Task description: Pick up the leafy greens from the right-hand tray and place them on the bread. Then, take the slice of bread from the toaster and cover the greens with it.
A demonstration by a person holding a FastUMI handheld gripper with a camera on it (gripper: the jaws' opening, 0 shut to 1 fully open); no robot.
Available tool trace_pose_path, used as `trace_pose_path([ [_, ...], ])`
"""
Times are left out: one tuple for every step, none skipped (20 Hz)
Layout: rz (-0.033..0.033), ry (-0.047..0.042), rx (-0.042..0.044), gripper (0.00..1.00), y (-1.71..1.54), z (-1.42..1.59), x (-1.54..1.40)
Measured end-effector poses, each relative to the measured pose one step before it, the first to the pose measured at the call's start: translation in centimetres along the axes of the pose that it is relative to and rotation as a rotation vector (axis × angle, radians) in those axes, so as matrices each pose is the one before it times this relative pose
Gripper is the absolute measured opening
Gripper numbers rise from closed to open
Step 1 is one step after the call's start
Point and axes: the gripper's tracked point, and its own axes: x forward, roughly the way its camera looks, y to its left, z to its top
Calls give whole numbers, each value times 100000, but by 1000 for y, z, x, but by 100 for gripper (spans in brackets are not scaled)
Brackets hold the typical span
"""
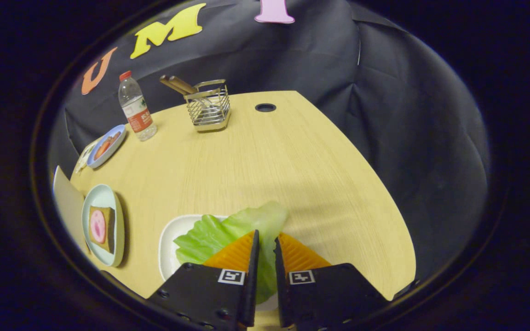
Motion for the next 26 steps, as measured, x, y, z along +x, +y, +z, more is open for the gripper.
trace_pose_path([
  [-2928, -1332, -2340, 20, -79, 51, -113],
  [-1699, -1608, -579, 14, -77, 314, -248],
  [-116, -514, -384, 8, 380, 212, -227],
  [-878, -917, -710, 8, 209, 182, -409],
  [-1306, -1405, -1355, 8, 34, 306, -378],
  [-1335, -1565, -1481, 8, 81, 434, -479],
  [-1762, -1906, -1071, 8, -2, 713, -494],
  [-1132, -1415, -442, 4, 87, 209, -527],
  [-457, -821, -214, 0, 299, 312, -624],
  [-1435, -499, 40, 0, -15, 99, -294],
  [-336, -425, 25, 0, 181, 128, -297],
  [-1119, -252, 355, 0, 42, 47, -202],
  [-1103, -4, 109, 0, -45, -15, -11],
  [-1062, 515, -426, 0, -60, -141, 41],
  [-1049, 529, -662, 0, -54, -84, 30],
  [-1215, 551, -515, 0, -125, -100, 9],
  [-649, -69, -579, 0, -55, 34, -70],
  [-1624, -748, -905, 0, -286, 164, 96],
  [-1720, -409, -1076, 0, -279, 179, 130],
  [-279, 111, -964, 0, 6, -42, 14],
  [-486, 960, -1649, 0, -81, -189, 147],
  [-635, 1262, -1826, 0, -149, -362, 259],
  [-472, 1740, -2154, 0, -75, -445, 191],
  [-126, 985, -1180, 0, -45, -262, 243],
  [358, 475, -468, 1, -27, -83, 173],
  [313, 107, 409, 1, 28, -45, 398],
])
